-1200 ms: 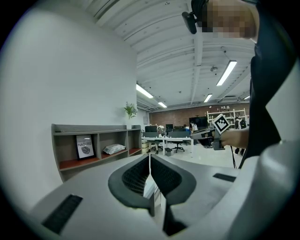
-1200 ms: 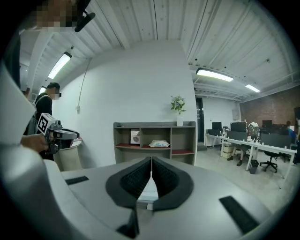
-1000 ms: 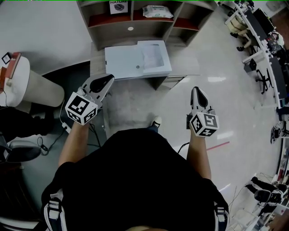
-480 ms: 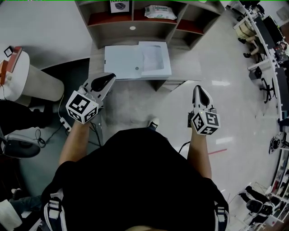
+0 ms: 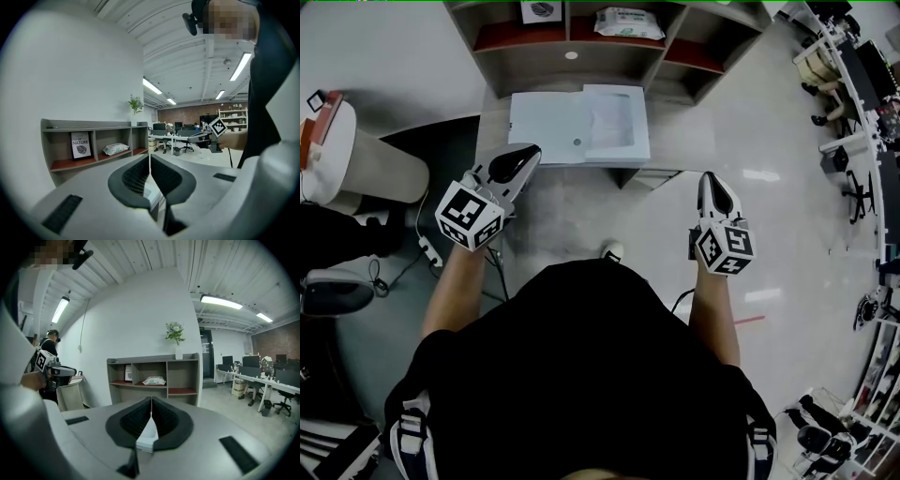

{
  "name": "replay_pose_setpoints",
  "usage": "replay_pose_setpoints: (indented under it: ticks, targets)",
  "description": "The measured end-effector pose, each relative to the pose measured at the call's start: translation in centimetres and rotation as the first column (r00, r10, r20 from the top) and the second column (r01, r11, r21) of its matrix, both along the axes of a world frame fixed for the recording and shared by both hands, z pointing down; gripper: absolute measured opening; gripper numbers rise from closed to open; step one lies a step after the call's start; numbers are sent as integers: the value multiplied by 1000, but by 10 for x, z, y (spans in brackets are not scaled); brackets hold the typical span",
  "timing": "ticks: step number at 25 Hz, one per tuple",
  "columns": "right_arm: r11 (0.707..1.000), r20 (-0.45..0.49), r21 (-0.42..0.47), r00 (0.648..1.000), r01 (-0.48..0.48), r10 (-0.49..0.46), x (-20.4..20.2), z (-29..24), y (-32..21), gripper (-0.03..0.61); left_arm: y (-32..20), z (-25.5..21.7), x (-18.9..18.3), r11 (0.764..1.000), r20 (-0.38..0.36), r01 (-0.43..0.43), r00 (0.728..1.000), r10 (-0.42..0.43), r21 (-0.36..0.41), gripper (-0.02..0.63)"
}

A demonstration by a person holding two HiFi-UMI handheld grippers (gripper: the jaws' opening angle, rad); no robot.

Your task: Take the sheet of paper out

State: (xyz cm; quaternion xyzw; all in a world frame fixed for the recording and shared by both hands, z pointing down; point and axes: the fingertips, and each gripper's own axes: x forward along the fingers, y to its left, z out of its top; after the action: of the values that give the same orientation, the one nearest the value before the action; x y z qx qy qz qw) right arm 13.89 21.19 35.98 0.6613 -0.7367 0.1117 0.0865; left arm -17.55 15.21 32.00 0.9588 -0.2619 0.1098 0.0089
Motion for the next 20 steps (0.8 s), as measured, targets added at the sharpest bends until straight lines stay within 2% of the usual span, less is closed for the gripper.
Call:
replay_pose_setpoints:
  ticks: [20]
  targets:
    - [994, 21, -28, 995, 102, -101, 60, 24, -52, 17, -26, 10, 66, 997, 29, 74, 997, -74, -22, 29]
